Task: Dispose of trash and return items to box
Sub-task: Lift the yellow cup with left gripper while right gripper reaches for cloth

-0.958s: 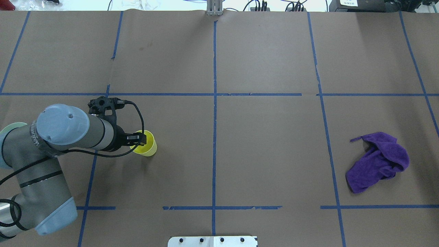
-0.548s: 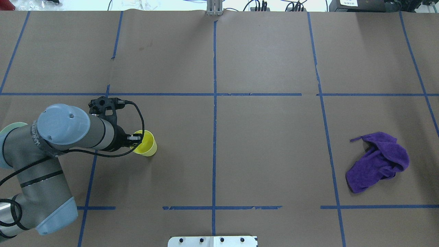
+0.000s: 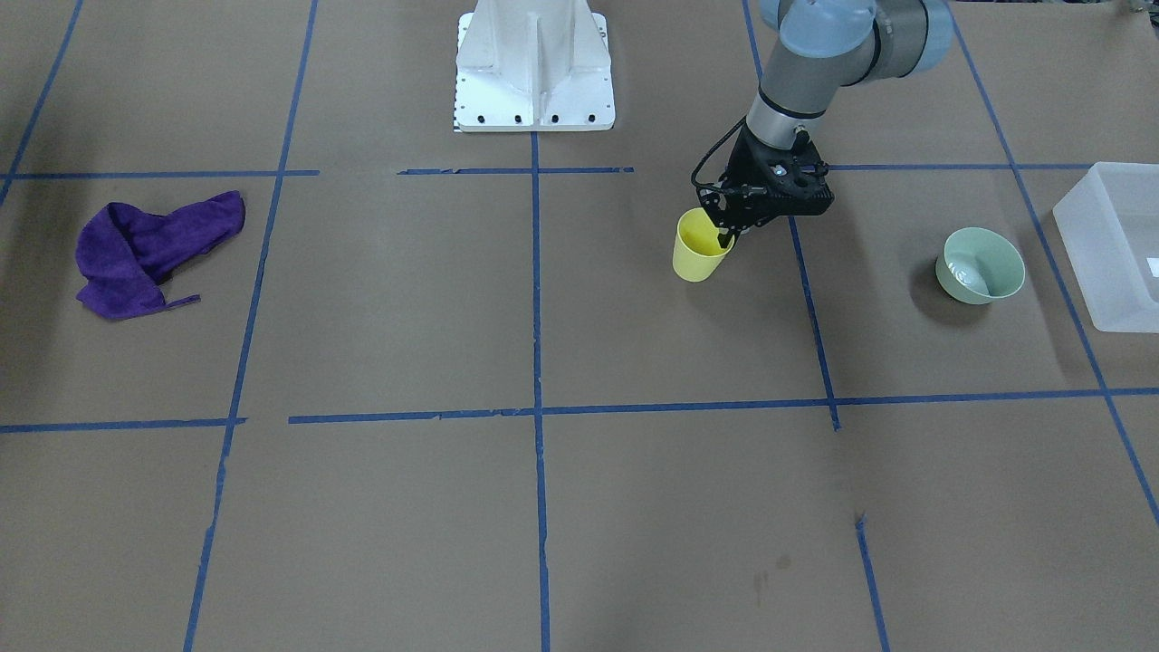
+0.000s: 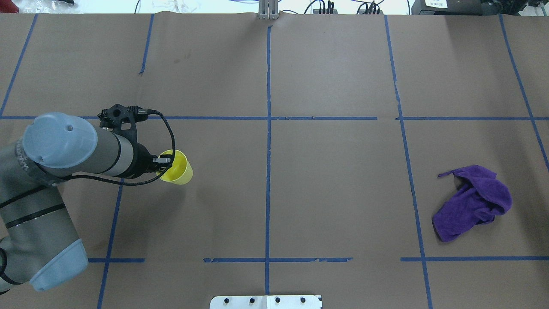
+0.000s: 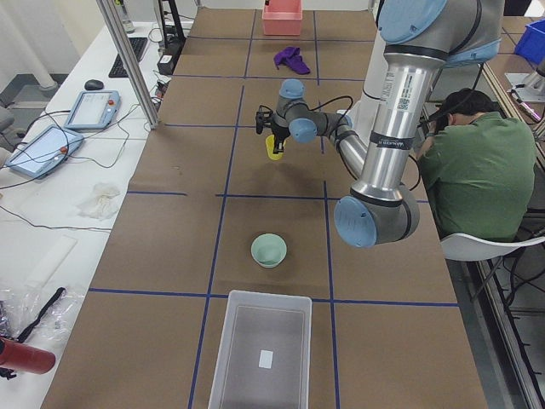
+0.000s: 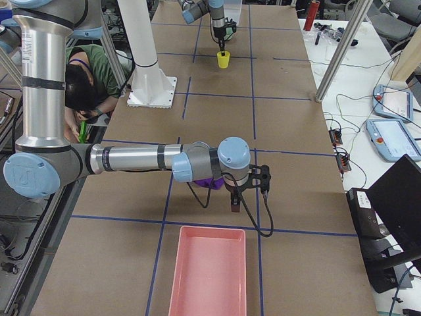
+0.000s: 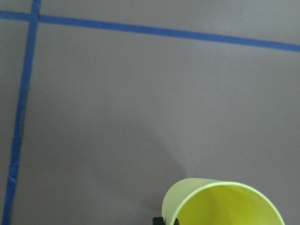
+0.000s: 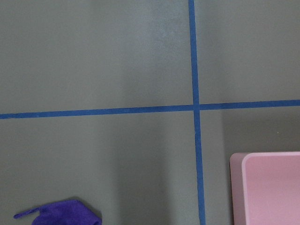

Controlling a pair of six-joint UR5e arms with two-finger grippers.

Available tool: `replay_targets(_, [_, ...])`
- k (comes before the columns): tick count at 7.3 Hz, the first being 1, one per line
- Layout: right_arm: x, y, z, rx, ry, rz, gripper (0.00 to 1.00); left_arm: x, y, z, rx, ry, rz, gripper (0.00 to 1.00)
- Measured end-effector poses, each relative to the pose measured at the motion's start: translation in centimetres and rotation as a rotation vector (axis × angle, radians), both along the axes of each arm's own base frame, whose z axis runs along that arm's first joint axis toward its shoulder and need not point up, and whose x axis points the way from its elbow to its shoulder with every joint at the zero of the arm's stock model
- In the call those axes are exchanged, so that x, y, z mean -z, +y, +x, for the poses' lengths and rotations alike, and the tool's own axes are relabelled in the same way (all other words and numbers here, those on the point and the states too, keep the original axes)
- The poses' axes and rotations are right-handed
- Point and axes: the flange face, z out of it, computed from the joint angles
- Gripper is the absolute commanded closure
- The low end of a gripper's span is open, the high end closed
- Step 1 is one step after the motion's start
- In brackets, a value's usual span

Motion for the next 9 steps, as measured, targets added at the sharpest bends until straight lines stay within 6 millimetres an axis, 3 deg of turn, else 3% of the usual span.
replay_targets(2, [2.3,0.0,-4.1,0.018,-0.002,-0.020,0.00,3.2,-2.0,-4.0,0.025,-0.028,0.040,1.00])
replay_targets(4, [2.8,2.2,-8.9,0.006,0.008,0.018,0.00,3.8,-5.0,-9.3,0.008,-0.054,0.127,1.00])
replay_targets(7, [3.0,5.9,-16.9,-0.047,0.000,-0.075,0.00,2.4,-9.7,-18.5,-0.054,-0.152,0.253,1.00])
replay_targets(9, [3.8,8.7,-20.6,-0.073,0.033,-0.141,0.00,-0.4,-12.4,-24.8,-0.114,-0.221,0.321,1.00])
